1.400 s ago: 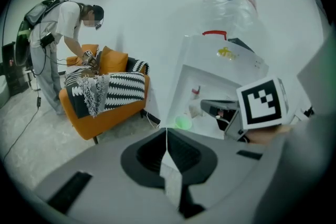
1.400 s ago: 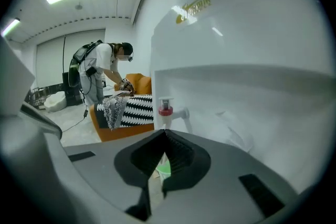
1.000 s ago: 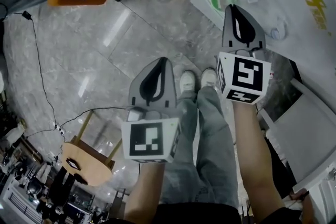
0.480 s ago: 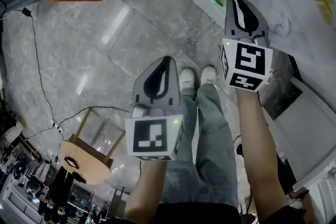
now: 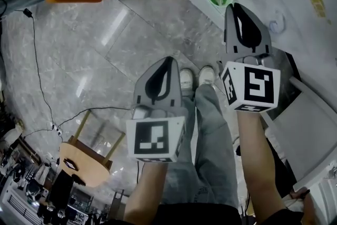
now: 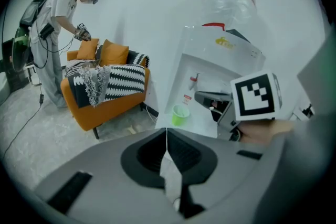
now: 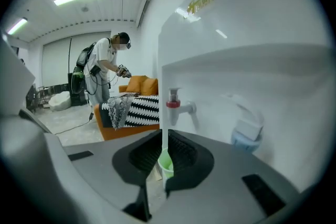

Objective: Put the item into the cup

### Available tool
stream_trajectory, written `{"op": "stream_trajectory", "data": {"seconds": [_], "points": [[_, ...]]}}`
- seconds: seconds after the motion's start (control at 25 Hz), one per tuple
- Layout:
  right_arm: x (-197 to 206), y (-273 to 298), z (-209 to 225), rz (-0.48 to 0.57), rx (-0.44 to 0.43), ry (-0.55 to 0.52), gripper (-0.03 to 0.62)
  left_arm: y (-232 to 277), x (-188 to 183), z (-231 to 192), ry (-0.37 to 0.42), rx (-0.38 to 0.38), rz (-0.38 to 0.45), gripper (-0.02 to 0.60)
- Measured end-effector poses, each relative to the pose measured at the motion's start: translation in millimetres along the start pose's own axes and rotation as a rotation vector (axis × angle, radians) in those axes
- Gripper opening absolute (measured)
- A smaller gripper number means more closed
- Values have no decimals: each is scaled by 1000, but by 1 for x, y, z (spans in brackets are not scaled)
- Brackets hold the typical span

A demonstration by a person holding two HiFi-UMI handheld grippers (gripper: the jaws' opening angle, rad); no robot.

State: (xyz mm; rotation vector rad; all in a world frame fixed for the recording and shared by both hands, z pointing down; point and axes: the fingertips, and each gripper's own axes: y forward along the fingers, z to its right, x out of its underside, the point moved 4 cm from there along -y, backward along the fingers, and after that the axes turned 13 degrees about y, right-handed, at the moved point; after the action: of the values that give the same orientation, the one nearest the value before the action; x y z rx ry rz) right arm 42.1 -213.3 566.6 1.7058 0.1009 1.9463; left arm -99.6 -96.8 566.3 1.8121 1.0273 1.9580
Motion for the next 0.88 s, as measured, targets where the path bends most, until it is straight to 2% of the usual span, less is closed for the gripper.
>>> {"op": "stream_trajectory", "data": {"seconds": [0.24, 0.56, 0.64, 0.76, 0.88], "points": [[-29, -45, -12, 33, -73, 62, 32, -23, -8, 2, -16, -14, 4, 14], [-57, -99, -13, 50, -83, 81, 29, -60, -21, 29, 31, 11, -16, 14], [-66, -109, -14, 49, -84, 90, 29, -72, -28, 38, 20, 13, -15, 14], [-89, -129, -16, 68, -88, 104, 29, -92, -47, 49, 25, 8, 5, 14], [-120, -144, -17, 113, -97, 117, 29, -105, -79, 53, 51, -5, 63, 14]]}}
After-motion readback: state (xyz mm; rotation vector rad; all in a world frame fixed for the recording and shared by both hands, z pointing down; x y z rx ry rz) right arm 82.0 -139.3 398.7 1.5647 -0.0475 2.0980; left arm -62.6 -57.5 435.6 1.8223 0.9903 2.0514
